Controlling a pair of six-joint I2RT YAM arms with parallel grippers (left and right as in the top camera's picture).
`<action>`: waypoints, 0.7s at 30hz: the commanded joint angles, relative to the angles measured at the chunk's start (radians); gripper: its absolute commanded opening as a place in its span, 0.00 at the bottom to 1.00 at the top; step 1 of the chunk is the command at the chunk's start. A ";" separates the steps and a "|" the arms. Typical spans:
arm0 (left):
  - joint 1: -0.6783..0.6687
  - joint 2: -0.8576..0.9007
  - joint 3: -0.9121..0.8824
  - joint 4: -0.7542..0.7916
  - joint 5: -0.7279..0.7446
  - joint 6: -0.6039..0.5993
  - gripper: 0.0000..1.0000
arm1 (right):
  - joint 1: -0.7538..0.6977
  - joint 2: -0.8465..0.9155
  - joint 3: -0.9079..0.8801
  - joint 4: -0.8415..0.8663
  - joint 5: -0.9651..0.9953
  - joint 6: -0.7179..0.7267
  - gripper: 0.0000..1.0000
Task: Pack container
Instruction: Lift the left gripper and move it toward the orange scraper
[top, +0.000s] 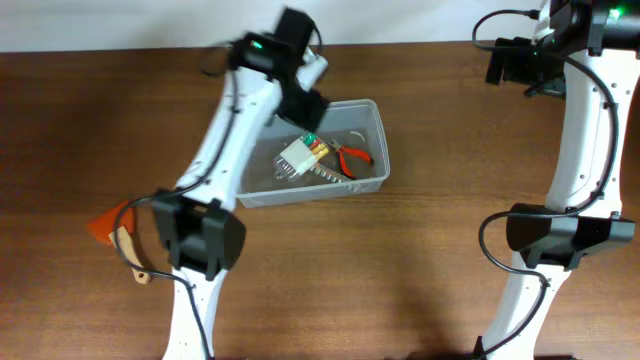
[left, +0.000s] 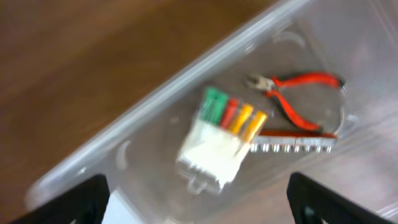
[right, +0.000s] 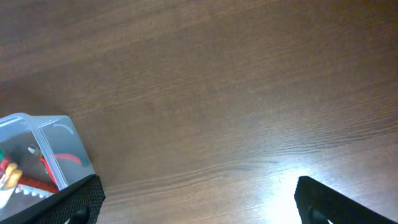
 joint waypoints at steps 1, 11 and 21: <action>0.094 -0.005 0.178 -0.106 -0.035 -0.170 0.97 | -0.006 -0.014 0.017 -0.005 -0.005 0.008 0.99; 0.384 -0.005 0.243 -0.276 -0.018 -0.360 0.99 | -0.006 -0.014 0.017 -0.006 -0.005 0.008 0.99; 0.517 -0.070 0.243 -0.276 -0.056 -0.310 0.99 | -0.006 -0.014 0.017 -0.005 -0.005 0.008 0.99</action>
